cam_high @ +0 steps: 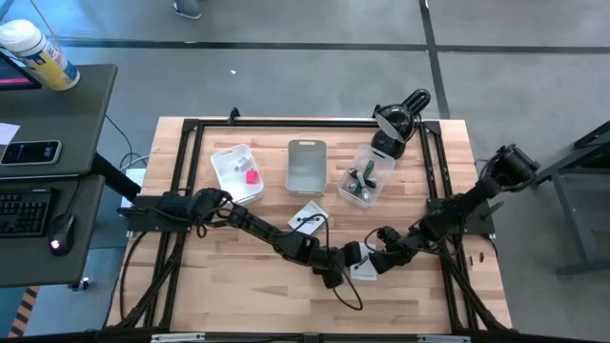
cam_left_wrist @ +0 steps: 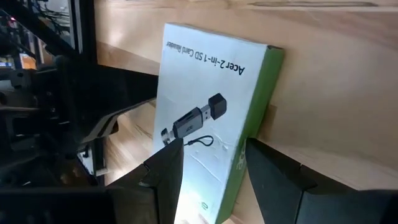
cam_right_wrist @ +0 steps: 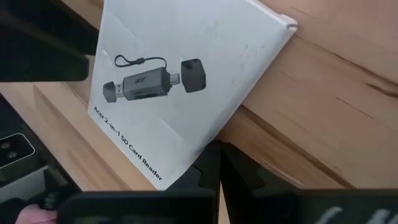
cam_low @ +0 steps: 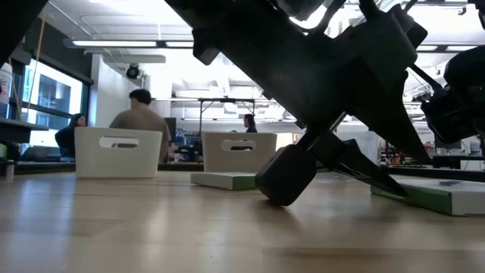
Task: Pick and place items into bin
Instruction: Put the bottom white card reader box into the gray bin
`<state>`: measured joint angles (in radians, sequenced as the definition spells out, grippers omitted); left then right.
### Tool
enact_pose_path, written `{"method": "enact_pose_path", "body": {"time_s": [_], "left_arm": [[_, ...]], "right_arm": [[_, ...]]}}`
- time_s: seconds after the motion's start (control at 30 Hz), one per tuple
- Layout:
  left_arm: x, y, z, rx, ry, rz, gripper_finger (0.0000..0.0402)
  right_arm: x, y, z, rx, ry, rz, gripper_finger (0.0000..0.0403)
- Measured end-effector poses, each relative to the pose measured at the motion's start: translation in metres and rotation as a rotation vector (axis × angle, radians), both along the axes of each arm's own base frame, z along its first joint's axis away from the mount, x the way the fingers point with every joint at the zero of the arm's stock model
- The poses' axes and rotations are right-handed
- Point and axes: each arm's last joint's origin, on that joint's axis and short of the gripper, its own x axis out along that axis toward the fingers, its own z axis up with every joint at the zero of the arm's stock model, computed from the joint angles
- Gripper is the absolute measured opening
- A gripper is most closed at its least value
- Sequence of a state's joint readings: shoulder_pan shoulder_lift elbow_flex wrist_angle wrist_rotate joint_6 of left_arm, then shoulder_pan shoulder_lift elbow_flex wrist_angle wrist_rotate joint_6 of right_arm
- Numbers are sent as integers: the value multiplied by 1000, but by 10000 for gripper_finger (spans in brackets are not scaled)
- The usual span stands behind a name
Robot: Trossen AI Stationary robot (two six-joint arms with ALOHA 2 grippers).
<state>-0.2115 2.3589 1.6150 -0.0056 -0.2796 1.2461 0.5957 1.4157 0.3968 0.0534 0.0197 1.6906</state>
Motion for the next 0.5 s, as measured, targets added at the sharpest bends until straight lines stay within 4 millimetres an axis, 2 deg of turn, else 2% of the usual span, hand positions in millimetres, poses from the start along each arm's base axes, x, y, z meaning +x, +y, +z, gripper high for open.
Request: {"method": "enact_pose_path", "body": {"time_s": [0.2, 0.5], "left_arm": [[-4, 0, -2, 60, 65, -49, 161], [-3, -6, -1, 92, 39, -147, 161]], "right_arm": [[2, 1, 1, -18, -14, -1, 1], [3, -2, 1, -32, -22, -2, 2]]}}
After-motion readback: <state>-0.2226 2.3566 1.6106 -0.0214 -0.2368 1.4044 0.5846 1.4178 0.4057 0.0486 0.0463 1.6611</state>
